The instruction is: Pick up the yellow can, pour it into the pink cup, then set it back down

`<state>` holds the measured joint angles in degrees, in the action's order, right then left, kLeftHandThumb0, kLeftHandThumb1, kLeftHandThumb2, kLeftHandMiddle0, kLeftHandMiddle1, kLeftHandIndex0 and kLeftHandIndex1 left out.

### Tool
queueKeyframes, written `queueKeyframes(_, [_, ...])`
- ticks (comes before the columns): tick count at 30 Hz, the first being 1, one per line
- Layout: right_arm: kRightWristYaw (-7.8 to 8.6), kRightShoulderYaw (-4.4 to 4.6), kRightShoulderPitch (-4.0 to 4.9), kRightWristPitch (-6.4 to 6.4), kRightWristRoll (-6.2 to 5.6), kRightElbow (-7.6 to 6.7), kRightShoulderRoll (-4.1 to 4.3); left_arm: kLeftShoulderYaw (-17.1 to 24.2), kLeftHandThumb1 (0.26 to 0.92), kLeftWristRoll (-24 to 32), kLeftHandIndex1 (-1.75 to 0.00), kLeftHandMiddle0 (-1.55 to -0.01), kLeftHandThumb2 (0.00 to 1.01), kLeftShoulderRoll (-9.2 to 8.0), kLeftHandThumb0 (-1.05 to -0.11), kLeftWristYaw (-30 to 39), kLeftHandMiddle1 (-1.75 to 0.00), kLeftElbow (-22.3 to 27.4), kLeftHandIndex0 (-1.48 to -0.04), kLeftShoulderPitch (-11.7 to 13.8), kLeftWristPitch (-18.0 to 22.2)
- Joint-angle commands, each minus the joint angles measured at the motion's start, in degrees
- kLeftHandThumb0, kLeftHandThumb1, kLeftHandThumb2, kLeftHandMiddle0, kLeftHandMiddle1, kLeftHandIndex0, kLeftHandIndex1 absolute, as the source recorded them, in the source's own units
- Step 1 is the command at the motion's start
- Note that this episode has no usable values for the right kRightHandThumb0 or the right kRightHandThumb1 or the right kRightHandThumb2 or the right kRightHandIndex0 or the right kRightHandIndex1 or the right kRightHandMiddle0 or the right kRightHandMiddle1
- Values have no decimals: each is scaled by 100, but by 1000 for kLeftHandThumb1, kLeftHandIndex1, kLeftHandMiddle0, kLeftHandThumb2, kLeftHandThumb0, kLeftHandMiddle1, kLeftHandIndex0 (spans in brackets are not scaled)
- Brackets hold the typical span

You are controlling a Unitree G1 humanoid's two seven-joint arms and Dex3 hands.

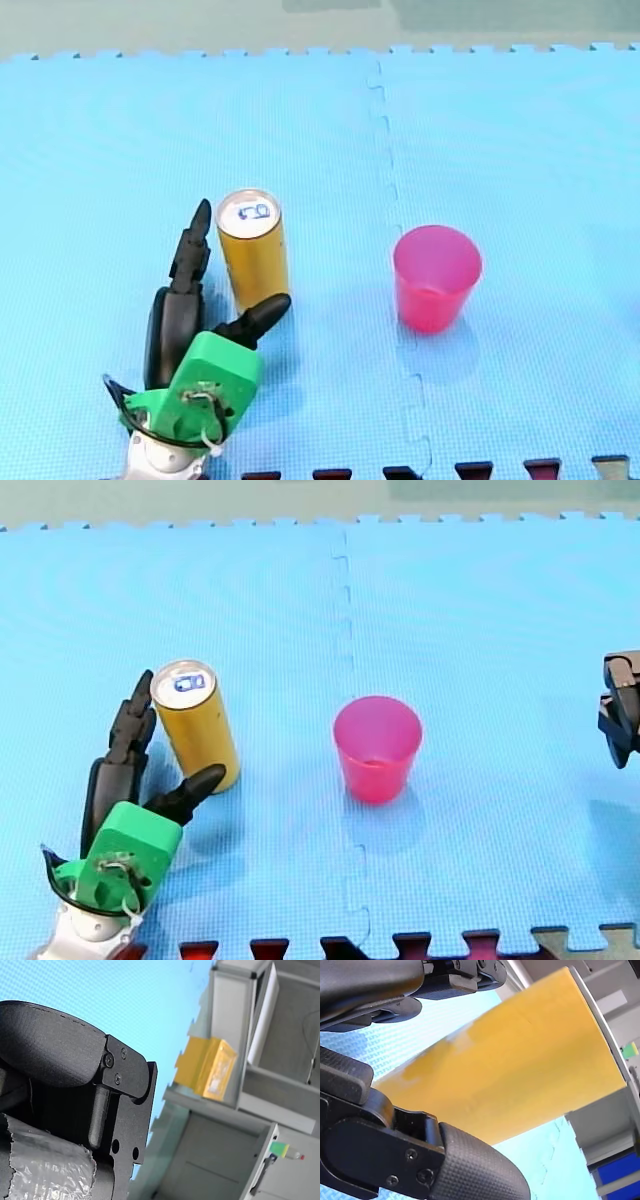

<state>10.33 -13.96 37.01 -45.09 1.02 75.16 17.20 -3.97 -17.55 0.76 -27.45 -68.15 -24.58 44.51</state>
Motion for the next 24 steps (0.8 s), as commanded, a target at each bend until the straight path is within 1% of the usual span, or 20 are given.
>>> queueKeyframes(1, [-4, -11, -18, -38, -25, -15, 5, -44, 913, -26, -3, -273, 21, -20, -1048, -34, -15, -7, -178, -55, -48])
queueKeyframes(5, [-6, -13, -26, -53, -28, -14, -2, -90, 917, -30, -4, -275, 18, -3, -1048, -44, -15, 5, -181, -71, -77])
queueKeyframes(10, [-17, -12, -40, -86, -25, -14, -11, -133, 920, -14, -5, -277, 16, -21, -1048, 37, -13, 16, -186, -94, -147])
queueKeyframes(18, [-32, -17, -64, -137, -27, -14, -11, -335, 921, -227, -3, -292, 40, -77, -1048, -118, -17, 43, -185, -164, -436])
queueKeyframes(24, [36, -42, -69, -147, -65, -8, -10, -349, 921, -181, -1, -301, 58, -73, -1048, -87, -19, 13, -182, -279, -561])
